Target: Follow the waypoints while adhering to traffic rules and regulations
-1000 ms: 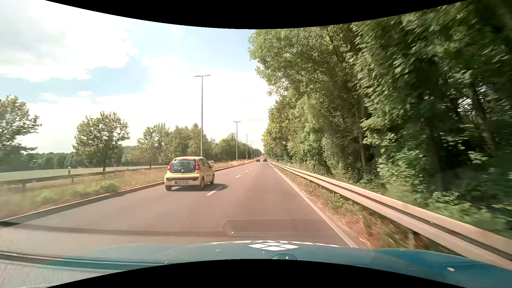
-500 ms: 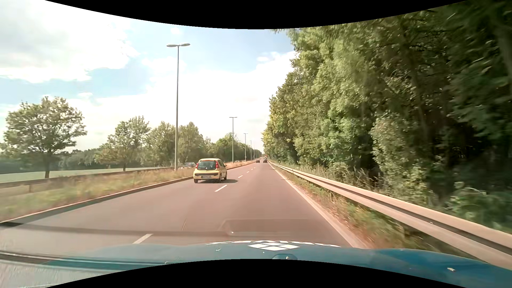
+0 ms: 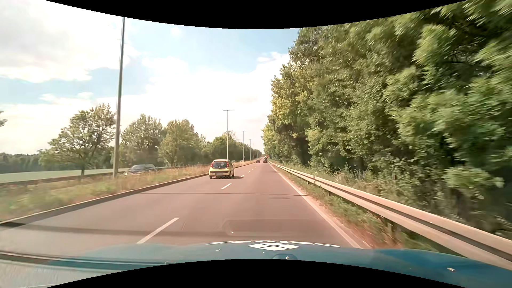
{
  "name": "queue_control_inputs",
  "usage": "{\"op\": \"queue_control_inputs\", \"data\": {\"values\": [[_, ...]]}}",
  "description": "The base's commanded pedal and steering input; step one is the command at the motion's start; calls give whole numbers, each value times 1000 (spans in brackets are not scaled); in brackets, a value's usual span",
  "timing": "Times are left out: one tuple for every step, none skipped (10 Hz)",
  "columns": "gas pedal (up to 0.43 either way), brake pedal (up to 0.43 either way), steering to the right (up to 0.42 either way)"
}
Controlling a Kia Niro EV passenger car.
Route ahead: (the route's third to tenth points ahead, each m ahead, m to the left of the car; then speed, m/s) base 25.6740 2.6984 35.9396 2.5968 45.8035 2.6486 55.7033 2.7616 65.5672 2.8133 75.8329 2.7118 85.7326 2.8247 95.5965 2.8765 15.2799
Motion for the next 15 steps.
{"op": "queue_control_inputs", "data": {"values": [[169, 0, -2], [169, 0, -2], [169, 0, -2], [169, 0, -2], [169, 0, -2], [169, 0, -2], [169, 0, -2], [169, 0, -2], [169, 0, -2], [169, 0, -2], [169, 0, -2], [169, 0, -2], [169, 0, -2], [169, 0, -2], [169, 0, -2]]}}
